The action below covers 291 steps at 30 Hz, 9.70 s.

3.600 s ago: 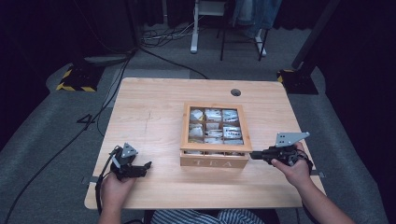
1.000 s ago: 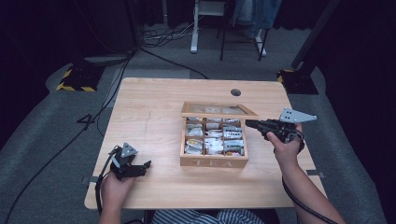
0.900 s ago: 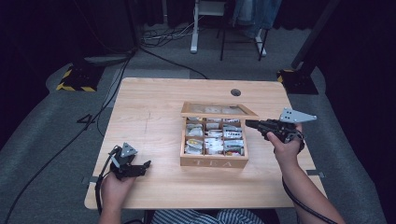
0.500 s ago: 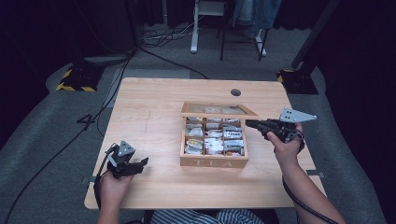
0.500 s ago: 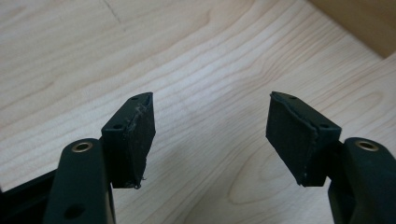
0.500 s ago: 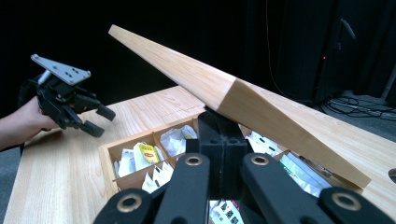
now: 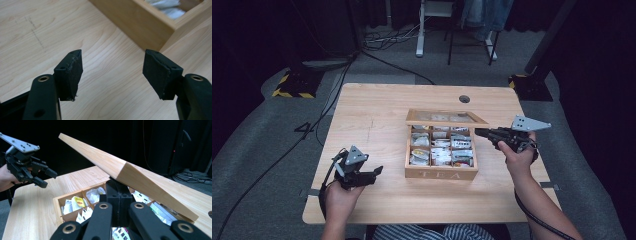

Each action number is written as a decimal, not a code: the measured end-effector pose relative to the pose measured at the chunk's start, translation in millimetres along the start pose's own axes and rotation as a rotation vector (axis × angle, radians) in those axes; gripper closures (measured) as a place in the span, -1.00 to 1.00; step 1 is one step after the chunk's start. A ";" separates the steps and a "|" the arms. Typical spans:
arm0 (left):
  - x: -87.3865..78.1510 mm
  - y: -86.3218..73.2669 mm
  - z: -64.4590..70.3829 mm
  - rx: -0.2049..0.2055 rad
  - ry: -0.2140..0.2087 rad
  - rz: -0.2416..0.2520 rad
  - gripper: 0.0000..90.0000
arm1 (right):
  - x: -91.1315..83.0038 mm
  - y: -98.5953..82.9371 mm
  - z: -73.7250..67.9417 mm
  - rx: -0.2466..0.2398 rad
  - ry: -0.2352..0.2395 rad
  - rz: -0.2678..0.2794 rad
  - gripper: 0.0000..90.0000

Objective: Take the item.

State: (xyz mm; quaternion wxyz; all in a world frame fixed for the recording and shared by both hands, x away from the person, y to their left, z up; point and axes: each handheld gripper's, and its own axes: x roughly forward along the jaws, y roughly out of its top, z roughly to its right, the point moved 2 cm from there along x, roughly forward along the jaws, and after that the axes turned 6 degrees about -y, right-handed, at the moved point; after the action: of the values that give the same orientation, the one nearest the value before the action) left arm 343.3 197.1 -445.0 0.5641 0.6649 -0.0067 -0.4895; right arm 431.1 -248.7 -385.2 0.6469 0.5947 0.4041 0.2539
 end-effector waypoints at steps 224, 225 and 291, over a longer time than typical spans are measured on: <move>-18.4 37.4 -35.1 -0.050 0.106 -0.057 0.98 | 1.0 -1.5 4.7 0.028 0.034 -0.005 1.00; -17.2 34.7 -39.4 -0.064 0.106 -0.057 0.98 | 1.4 -2.1 4.7 0.030 0.034 -0.009 1.00; -22.8 18.9 -37.0 -0.156 0.103 -0.009 -0.11 | 3.2 -3.9 5.6 0.037 0.051 -0.026 1.00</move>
State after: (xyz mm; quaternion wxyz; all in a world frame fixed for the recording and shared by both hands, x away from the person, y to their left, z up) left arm 366.1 230.5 -420.3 0.6116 0.6432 0.0634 -0.4562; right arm 436.9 -249.9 -389.9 0.6288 0.5946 0.4327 0.2529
